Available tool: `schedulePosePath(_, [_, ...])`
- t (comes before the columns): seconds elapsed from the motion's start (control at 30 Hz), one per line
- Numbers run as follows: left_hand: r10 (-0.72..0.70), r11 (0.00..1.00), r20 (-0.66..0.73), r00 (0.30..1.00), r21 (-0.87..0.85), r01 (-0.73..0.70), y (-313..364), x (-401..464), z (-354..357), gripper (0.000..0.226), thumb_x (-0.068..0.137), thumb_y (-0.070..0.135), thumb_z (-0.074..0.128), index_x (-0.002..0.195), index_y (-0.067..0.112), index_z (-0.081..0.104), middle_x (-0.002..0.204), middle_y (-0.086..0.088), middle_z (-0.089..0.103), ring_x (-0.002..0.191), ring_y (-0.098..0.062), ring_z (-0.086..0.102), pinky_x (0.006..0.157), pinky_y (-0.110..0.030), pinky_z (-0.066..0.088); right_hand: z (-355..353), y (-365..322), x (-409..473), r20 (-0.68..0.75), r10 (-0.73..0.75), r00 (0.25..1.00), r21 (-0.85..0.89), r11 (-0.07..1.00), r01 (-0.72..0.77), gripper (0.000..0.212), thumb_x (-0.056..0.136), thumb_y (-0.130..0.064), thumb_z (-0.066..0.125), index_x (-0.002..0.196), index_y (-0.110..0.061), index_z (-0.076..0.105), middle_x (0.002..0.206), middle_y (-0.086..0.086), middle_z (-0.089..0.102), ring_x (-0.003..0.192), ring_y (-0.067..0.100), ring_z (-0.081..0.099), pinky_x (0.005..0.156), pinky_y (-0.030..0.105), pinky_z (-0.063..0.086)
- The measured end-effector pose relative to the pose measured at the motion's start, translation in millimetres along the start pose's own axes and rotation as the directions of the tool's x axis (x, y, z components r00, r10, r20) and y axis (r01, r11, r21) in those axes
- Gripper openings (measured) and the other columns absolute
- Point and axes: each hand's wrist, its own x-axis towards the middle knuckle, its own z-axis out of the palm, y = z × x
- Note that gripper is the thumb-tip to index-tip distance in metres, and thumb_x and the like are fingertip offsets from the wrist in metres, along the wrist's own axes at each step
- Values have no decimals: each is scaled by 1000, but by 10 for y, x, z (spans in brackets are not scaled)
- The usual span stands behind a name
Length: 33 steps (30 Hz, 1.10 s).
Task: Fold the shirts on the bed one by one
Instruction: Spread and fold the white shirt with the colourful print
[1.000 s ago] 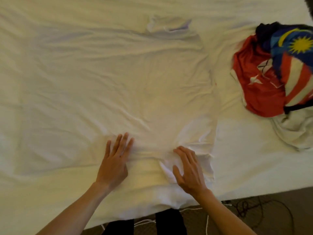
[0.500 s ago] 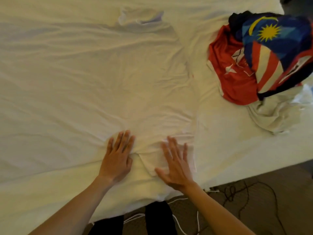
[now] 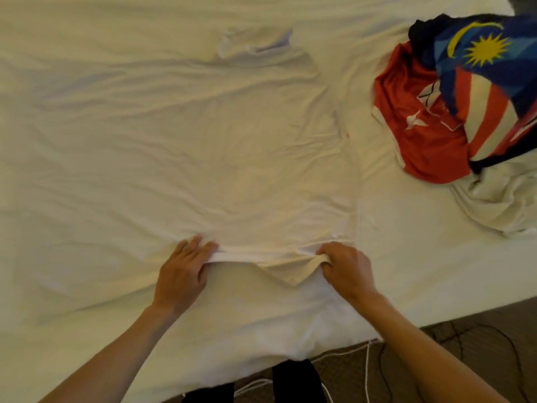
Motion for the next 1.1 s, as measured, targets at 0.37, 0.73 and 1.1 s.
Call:
schedulePosePath(0.37, [-404, 847, 211, 890, -281, 451, -540, 1550, -535, 7, 90, 29, 70, 96, 27, 75, 94, 5, 74, 92, -20, 67, 76, -29, 43, -966, -750, 2120, 7, -66, 998, -185, 980, 67, 58, 84, -46, 60, 139, -32, 48, 147, -3, 45, 132, 25, 42, 103, 46, 37])
schedulePosePath(0.73, [-441, 855, 214, 872, -194, 480, -495, 1749, -126, 15, 97, 27, 57, 108, 23, 67, 96, -5, 70, 77, -24, 56, 63, -33, 41, -24, -71, 1289, -181, 246, 952, 4, 968, -250, 47, 94, -30, 52, 139, -19, 46, 147, 3, 43, 130, 24, 41, 95, 44, 38])
schedulePosePath(1.1, [-356, 934, 95, 930, 57, 352, -428, 1316, -313, 37, 75, 8, 69, 111, 10, 65, 104, -12, 61, 94, -37, 58, 68, -43, 49, 106, -498, 1188, -109, 188, 976, -249, 945, -210, 70, 93, -38, 52, 154, -16, 25, 164, 17, 7, 151, 38, 2, 111, 71, -4])
